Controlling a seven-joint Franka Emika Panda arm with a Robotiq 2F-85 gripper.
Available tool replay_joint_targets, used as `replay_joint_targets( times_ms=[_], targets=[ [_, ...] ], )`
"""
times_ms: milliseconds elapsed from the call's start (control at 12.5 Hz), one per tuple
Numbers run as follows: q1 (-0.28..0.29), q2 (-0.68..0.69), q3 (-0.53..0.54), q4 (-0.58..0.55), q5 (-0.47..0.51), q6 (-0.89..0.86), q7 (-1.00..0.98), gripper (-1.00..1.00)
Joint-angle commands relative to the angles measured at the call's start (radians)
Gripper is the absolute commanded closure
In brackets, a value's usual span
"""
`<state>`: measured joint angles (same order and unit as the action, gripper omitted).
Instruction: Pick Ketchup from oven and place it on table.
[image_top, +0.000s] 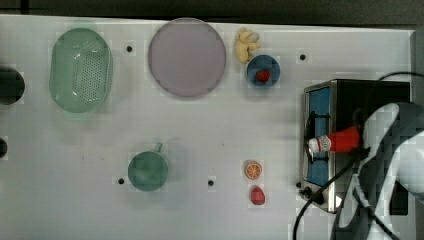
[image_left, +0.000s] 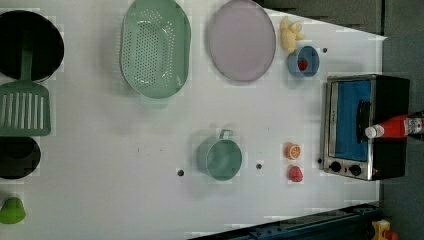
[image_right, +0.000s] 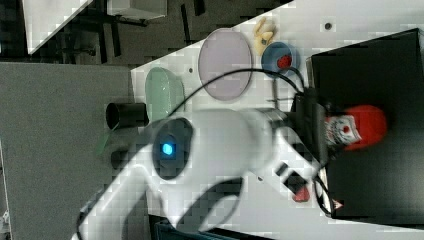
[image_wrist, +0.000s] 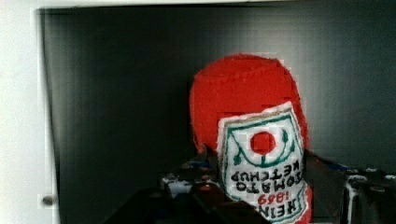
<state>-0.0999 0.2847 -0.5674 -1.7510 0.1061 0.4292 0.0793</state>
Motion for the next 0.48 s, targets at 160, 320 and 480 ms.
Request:
replay_joint_targets(
  times_ms=[160,320,480],
  targets=[
    [0.177,-0.17,0.173,0.027,-0.016,-0.135,-0.024,-0.2],
    [0.205,-0.19,0.264,0.027,-0.016,-0.134,-0.024,-0.2],
    [0.227,-0.197,0.354,0.025,-0.016,-0.134,-0.024,-0.2]
  ],
)
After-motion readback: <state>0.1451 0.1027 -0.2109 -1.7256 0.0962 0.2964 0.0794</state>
